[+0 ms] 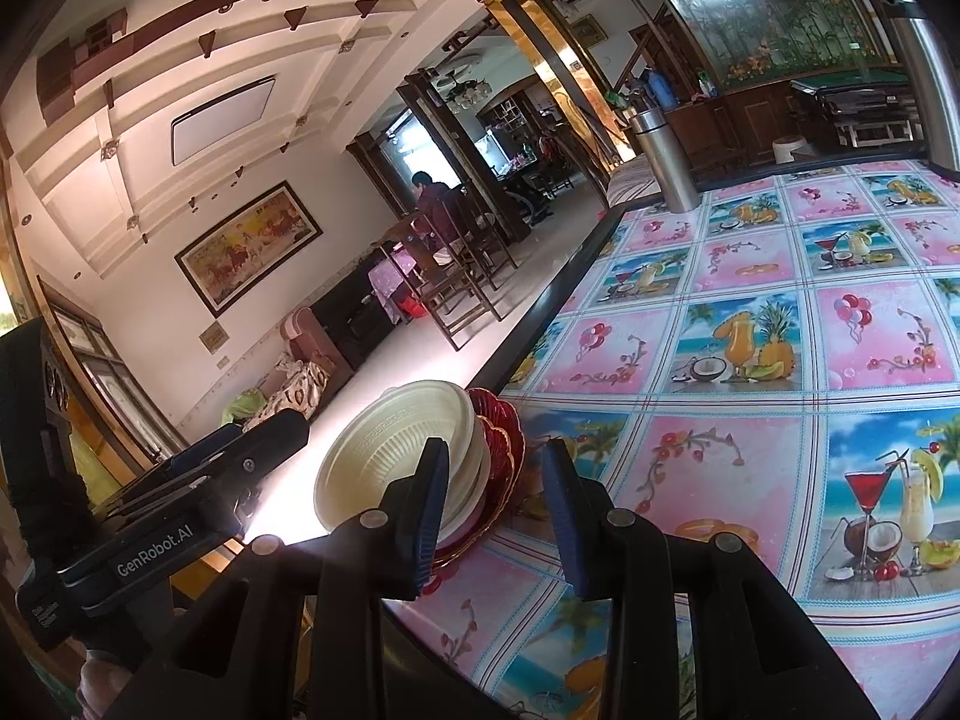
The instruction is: Organize plates and bowls
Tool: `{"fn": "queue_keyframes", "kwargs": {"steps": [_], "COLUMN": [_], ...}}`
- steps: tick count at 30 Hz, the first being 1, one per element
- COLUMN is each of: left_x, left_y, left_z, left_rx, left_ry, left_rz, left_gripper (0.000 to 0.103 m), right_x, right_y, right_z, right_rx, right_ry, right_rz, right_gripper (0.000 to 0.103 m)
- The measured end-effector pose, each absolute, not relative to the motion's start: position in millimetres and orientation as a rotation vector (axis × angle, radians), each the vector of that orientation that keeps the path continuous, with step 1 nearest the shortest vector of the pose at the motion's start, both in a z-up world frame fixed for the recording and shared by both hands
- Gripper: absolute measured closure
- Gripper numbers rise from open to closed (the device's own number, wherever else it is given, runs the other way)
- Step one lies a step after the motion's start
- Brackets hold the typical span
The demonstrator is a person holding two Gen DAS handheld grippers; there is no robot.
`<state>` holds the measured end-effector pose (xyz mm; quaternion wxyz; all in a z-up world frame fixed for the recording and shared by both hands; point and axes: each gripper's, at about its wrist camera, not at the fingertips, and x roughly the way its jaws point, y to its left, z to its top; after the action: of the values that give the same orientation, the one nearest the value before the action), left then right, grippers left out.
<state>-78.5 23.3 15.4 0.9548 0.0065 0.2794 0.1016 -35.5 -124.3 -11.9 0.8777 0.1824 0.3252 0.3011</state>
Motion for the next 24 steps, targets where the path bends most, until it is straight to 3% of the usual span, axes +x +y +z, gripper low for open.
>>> {"fn": "queue_keyframes", "kwargs": {"steps": [16,24], "left_x": [-85,-92], "left_y": [30,25], "left_z": [18,22], "left_rx": [-0.039,0.02], "left_ry": [0.537,0.468], "left_rz": [0.169,0.173], "left_gripper": [0.019,0.014], "right_x": [-38,-39], "right_y": [-117,-113], "right_z": [-14,-16], "right_rx": [0.362,0.362], "right_ry": [0.691,0.698], "right_rz": [0.639,0.648], "right_gripper": [0.068,0.068]}}
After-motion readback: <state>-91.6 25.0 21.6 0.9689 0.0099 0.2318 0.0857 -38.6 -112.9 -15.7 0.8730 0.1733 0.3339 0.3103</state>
